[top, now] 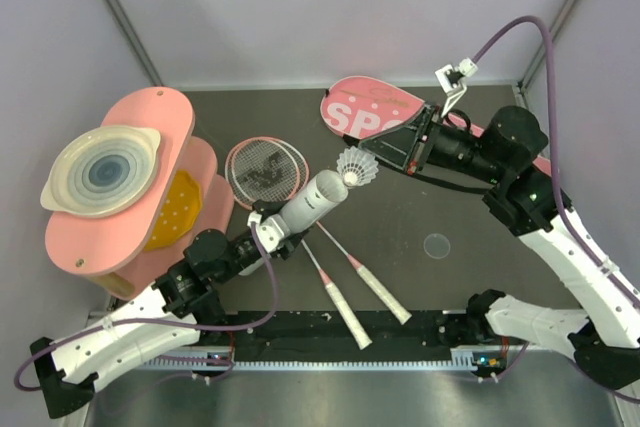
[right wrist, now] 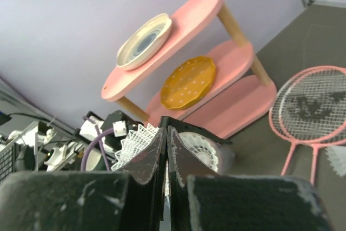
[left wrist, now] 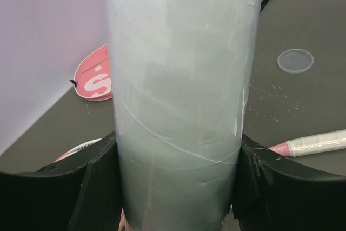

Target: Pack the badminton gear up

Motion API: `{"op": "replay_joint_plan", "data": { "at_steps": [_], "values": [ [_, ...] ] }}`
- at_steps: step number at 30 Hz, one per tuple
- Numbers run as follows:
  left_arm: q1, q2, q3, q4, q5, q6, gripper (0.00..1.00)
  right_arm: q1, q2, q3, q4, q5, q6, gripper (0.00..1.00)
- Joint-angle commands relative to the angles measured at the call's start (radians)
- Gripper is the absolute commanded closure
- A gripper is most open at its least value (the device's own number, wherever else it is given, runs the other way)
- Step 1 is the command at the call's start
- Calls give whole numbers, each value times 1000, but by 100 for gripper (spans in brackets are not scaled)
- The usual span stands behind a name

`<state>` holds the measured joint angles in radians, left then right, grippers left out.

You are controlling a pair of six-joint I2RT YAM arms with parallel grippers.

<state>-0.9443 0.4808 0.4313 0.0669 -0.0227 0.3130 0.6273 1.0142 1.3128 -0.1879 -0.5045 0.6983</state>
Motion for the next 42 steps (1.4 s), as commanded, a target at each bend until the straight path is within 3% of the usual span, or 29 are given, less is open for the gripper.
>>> {"op": "replay_joint_plan", "data": {
  "at_steps": [1,7,13,18,20,23,27,36,40,42],
  "values": [
    [-2,-7,26,86,0,9,89,69,-3,-13,128,15,6,100],
    [-2,-10,23,91,12,3,90,110,26,-115,226,92,36,100],
    [-2,-22,21,91,7,6,90,127,63,-119,190,136,-16,100],
    [-2,-30,18,91,-5,9,90,127,37,-101,6,141,-127,76],
    [-4,-27,20,93,0,9,90,129,37,-77,-77,121,-182,60],
    [-2,-19,21,93,4,6,90,127,61,-47,-128,52,-209,51],
    [-2,-13,23,94,12,6,90,152,142,-14,-153,-6,-197,48],
    [-2,-21,20,91,0,11,90,227,345,172,-320,93,-229,40],
    [-2,-19,20,93,4,9,90,226,353,206,-372,104,-246,37],
    [-2,-21,21,91,1,8,90,227,280,189,-355,150,-256,31]
  ]
}}
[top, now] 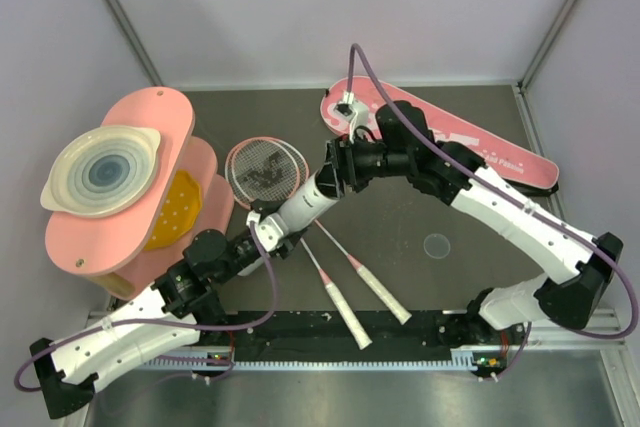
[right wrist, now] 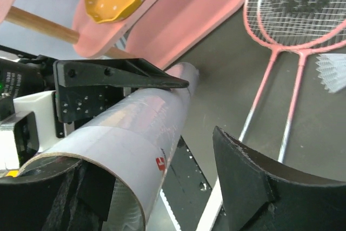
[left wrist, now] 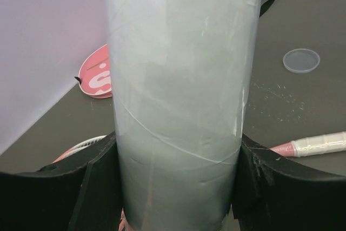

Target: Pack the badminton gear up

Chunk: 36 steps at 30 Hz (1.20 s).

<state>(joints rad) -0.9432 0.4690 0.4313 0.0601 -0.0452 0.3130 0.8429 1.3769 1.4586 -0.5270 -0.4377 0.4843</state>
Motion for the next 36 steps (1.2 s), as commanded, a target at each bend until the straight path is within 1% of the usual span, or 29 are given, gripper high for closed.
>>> {"op": "replay_joint_plan", "data": {
  "at_steps": [1,2,3,4,7,8,9,10,11,13,14,15,16,17,19,21,22,23,24,25,28,31,33,34,35,36],
  "values": [
    [-3,-9,20,98,21,6,90,10,-122,31,1,100,-46,29],
    [-3,-10,21,96,13,8,90,10,-160,-1,24,118,-52,27],
    [-3,-13,21,96,7,8,90,9,-246,-18,60,164,-56,23],
    [-5,-16,21,98,4,8,90,1,-287,-41,86,186,-56,22],
    [-3,-20,21,99,1,11,90,-37,-412,-139,153,263,-47,18],
    [-3,-20,20,101,-1,9,89,-86,-432,-179,154,287,-15,17],
    [-3,-23,21,101,-2,9,90,-112,-444,-199,154,348,11,16],
    [-3,-26,21,103,-4,8,90,-142,-459,-222,153,378,45,16],
    [-3,-27,23,103,-7,6,90,-213,-460,-271,154,395,124,15],
    [-3,-35,21,103,-21,9,90,-281,-443,-316,179,372,184,14],
    [-3,-38,21,103,-25,12,90,-325,-397,-342,195,340,188,15],
    [-3,-47,20,103,-33,12,90,-341,-357,-349,215,268,174,15],
    [-5,-52,20,103,-48,14,90,-350,-322,-350,240,245,165,15],
    [-3,-58,18,103,-54,14,90,-355,-237,-337,245,238,149,15],
    [-3,-69,15,106,-67,18,90,-358,-149,-311,243,234,148,15],
    [-3,-79,14,107,-84,21,90,-348,-17,-279,297,153,111,17],
    [-3,-82,14,107,-88,21,90,-335,28,-280,324,140,97,17],
    [-3,-89,14,107,-99,21,90,-321,63,-276,366,134,39,17],
    [-3,-92,14,107,-104,21,90,-280,130,-273,378,172,2,18],
    [-3,-96,14,107,-110,21,90,-259,161,-265,387,203,-72,18],
    [-3,-112,14,109,-139,18,90,-170,275,-250,435,319,-182,18],
    [-3,-127,15,109,-173,14,90,-105,362,-259,545,408,-210,18],
    [-3,-138,12,112,-186,15,90,-85,404,-253,600,433,-213,22],
    [-3,-141,12,113,-188,14,90,-74,448,-236,608,473,-219,23],
    [-3,-145,9,115,-189,14,90,-56,467,-222,610,513,-225,26],
    [-3,-147,9,115,-193,15,90,-47,490,-210,613,520,-236,28]
  ]
}}
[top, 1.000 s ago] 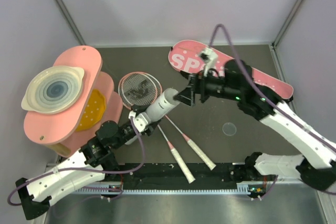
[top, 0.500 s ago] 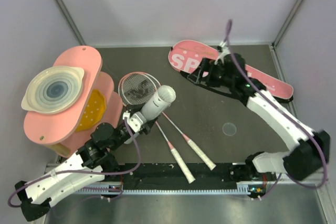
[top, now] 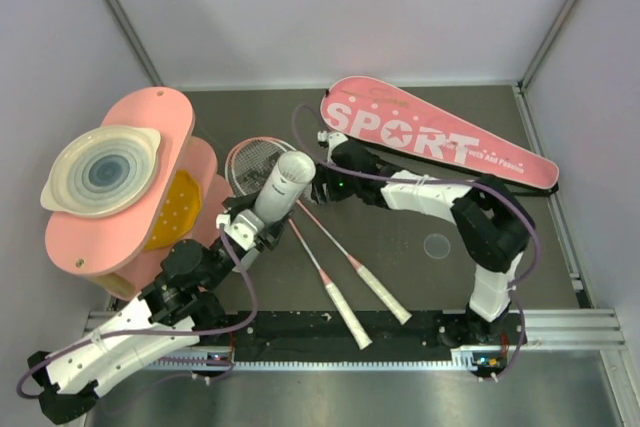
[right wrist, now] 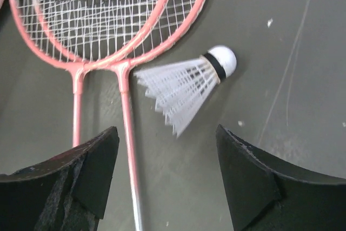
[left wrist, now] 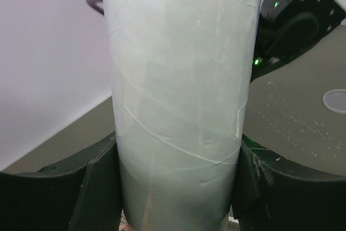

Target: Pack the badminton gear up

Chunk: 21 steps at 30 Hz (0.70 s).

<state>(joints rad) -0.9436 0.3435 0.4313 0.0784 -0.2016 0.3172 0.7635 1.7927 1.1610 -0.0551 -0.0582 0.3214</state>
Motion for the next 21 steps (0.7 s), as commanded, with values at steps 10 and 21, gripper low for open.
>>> {"op": "replay_joint_plan", "data": {
  "at_steps": [10,21],
  "values": [
    [-3,-20,9,95,-30,11,90,109,224,218,69,420,-157,49],
    [-3,-14,9,95,-22,11,90,109,114,132,57,492,-111,100]
  ]
}}
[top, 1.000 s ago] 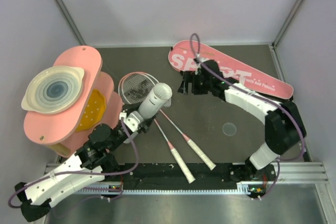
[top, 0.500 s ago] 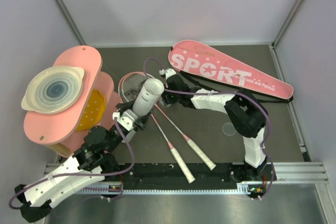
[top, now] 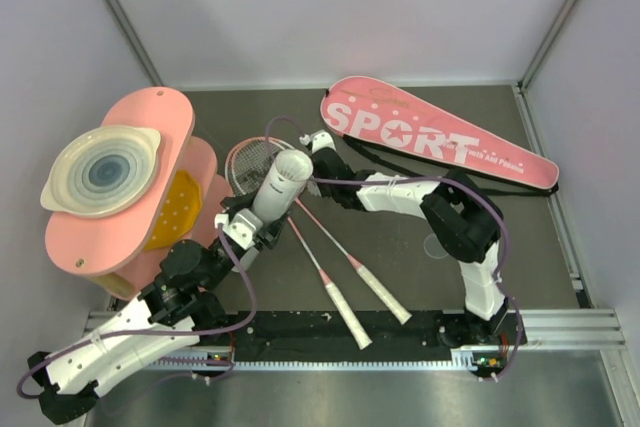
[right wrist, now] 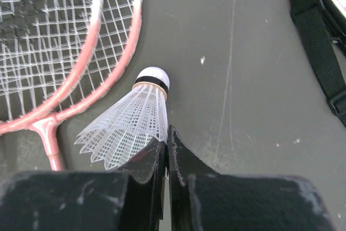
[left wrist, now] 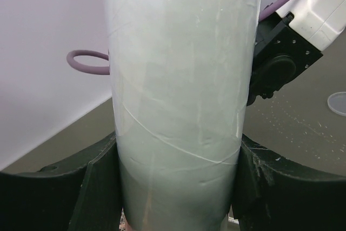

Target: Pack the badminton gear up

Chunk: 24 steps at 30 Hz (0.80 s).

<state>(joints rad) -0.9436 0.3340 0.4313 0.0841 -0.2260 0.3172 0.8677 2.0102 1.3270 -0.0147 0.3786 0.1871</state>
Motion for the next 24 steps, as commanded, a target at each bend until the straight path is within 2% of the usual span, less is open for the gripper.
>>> {"op": "replay_joint_plan", "data": {
  "at_steps": [1,4,9,10,11,13,14,15,16,18,21,24],
  "values": [
    [-3,-1,9,89,2,11,90,4,-147,-66,16,59,40,100],
    [-3,8,9,89,7,11,90,-6,-275,-146,6,37,80,100],
    [-3,26,11,86,25,10,90,-103,-503,-303,-59,-131,187,100],
    [-3,33,12,86,33,8,90,-134,-545,-330,-65,-188,243,100],
    [-3,36,11,85,36,6,90,-209,-636,-360,-65,-322,276,100],
    [-3,42,12,85,39,6,90,-280,-721,-445,-59,-450,355,100],
    [-3,45,12,85,45,5,90,-318,-767,-466,-59,-572,373,100],
    [-3,46,12,85,47,6,90,-384,-834,-497,-64,-633,386,100],
    [-3,53,14,85,51,5,90,-418,-872,-503,-73,-746,391,100],
    [-3,60,14,85,60,3,90,-488,-950,-496,-128,-840,384,100],
    [-3,76,15,80,77,2,89,-506,-1005,-416,-284,-943,321,100],
    [-3,95,20,75,97,6,89,-504,-1030,-332,-367,-1072,307,100]
  ]
}}
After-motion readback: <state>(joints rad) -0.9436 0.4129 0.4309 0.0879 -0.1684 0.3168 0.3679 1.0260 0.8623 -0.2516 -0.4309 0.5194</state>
